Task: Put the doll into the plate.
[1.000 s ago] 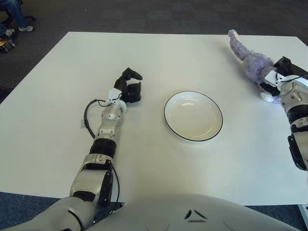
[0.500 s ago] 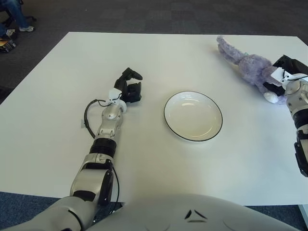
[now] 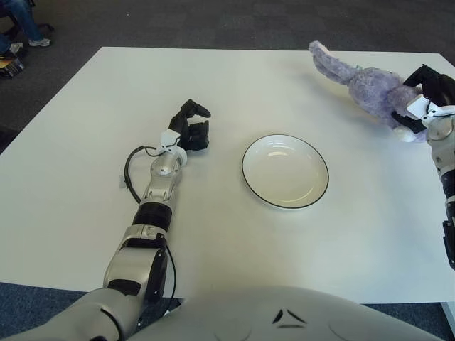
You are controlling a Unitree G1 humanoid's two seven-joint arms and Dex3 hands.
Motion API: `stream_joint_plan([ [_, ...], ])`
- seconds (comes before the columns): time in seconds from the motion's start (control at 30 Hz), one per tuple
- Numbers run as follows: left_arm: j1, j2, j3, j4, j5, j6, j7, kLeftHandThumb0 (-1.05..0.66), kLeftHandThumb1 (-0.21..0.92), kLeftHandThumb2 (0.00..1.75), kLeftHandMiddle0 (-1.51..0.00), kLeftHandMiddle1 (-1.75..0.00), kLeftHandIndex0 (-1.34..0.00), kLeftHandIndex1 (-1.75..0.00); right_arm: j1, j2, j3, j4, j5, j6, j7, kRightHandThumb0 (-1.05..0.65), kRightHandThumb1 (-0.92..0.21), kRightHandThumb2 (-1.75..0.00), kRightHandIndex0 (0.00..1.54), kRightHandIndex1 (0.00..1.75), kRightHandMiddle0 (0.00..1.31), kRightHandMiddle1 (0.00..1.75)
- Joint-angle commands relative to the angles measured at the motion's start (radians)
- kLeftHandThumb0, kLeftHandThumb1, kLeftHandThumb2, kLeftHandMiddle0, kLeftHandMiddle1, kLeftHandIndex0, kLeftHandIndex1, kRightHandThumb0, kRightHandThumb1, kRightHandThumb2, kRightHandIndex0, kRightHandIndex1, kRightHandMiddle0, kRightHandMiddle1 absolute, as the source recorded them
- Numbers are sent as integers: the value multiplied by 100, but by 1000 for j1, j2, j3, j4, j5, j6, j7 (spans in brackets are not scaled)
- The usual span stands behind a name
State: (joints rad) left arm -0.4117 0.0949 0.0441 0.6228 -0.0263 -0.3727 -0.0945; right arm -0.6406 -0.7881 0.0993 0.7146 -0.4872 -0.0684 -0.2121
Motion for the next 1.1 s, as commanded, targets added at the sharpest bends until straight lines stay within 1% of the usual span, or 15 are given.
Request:
stream_joint_plan([
  [0.0,38,-1,-6,48,20,6,9,-42,51,108,-118,-175,-46,-175,22,-14,-28,-73,5,-10,-13,0,7,-160,102,130,75,175],
  [0.13,36,0,-6,54,19,2,6,-42,51,108,-117,-175,-46,-175,88,-2,-60,-250,0,33,6,0,8,-164,100,138,74,175],
  [0.23,35,-1,-6,57,16,0,4,-42,51,108,-117,-175,-46,-175,116,3,-74,-317,-4,50,12,0,8,-165,99,142,73,175],
  [0.4,28,-2,-2,70,6,-3,-5,-42,51,107,-117,-175,-46,-175,153,15,-89,-433,-17,47,6,0,7,-167,97,150,70,175],
  [0.6,23,-2,-2,81,3,-8,-12,-42,51,107,-116,-175,-46,-175,182,25,-100,-532,-34,58,15,0,5,-167,94,157,67,175],
  [0.73,20,0,-2,88,4,-13,-15,-42,51,107,-116,-175,-46,-175,191,32,-113,-552,-19,45,17,0,4,-166,93,157,66,175],
  [0.93,17,-2,-1,96,1,-17,-17,-42,51,107,-116,-175,-46,-175,212,61,-139,-612,9,42,36,0,3,-166,93,158,65,175],
  [1.07,15,-2,0,100,-3,-18,-23,-42,51,107,-117,-175,-46,-175,222,83,-149,-689,7,77,67,0,3,-167,91,162,65,175],
])
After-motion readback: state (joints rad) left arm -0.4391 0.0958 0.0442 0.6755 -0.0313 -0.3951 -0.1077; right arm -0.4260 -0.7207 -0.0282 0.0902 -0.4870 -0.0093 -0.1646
